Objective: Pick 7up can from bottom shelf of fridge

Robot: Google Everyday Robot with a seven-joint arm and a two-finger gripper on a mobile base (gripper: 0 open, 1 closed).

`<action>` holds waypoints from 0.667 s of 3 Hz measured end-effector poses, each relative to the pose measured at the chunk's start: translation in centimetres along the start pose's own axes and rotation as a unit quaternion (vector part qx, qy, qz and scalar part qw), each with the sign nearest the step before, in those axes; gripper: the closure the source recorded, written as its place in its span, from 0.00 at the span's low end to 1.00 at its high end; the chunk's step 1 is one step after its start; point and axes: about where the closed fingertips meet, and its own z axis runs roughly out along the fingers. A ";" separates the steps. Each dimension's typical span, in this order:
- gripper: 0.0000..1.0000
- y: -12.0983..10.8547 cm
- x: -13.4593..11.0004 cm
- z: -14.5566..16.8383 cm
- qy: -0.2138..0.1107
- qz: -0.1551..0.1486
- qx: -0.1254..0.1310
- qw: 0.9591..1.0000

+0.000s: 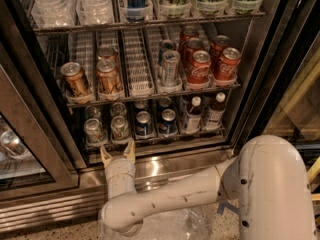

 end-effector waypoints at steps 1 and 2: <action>0.27 -0.3 0.2 1.2 -0.007 -0.006 0.000 1.000; 0.28 -0.6 0.3 2.6 -0.013 -0.011 0.000 1.000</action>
Offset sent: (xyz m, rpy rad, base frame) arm 0.0418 -0.0018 -0.0087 -0.0237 -0.0477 0.0061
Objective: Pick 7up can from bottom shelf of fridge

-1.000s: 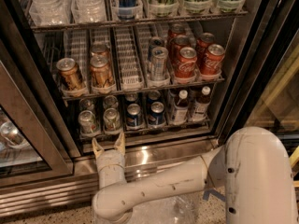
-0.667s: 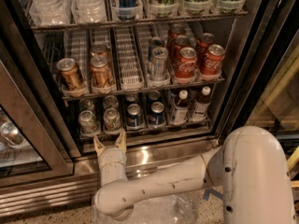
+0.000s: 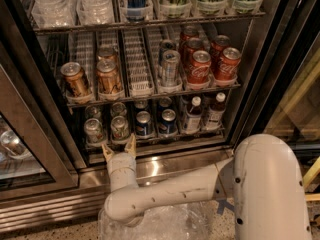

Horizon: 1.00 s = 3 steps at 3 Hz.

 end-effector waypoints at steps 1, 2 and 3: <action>0.28 -0.4 -0.1 1.2 -0.008 -0.005 0.002 1.000; 0.28 -0.8 -0.3 2.3 -0.016 -0.010 0.004 1.000; 0.30 -2.2 -0.7 5.1 -0.029 -0.025 0.012 0.999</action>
Offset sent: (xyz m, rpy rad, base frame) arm 0.0367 -0.0042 0.0046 -0.0202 -0.0578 -0.0024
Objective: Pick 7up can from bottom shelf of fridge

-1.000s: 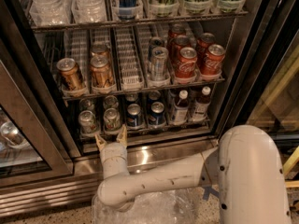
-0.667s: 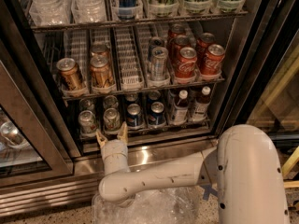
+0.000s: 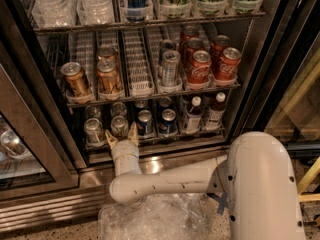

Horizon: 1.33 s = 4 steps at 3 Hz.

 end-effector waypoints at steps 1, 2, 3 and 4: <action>0.30 0.0 0.0 0.6 -0.003 0.001 0.001 1.000; 0.40 0.2 0.0 0.9 -0.003 0.003 -0.001 1.000; 0.58 0.7 0.1 0.9 0.001 0.010 -0.001 1.000; 0.82 0.7 0.1 0.9 0.001 0.010 -0.001 1.000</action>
Offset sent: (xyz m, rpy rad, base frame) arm 0.0106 0.0089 -0.0036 0.0134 0.0007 0.0112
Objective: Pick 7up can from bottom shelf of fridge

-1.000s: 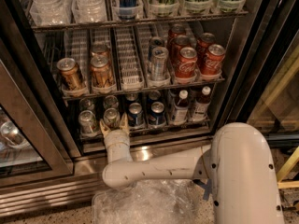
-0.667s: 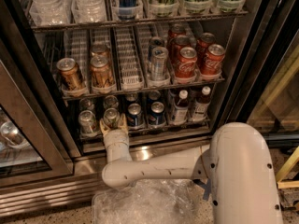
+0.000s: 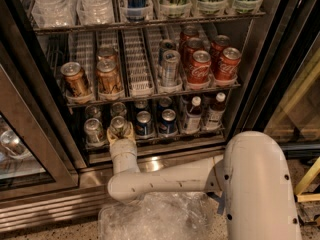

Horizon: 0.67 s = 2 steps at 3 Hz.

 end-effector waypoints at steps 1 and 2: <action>1.00 -0.2 -0.1 -0.2 0.003 0.000 0.003 1.000; 1.00 -0.4 -0.8 -0.2 0.000 0.000 0.002 1.000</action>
Offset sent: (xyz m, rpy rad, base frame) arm -0.0086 -0.0080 0.0479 0.0061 -0.0310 0.0097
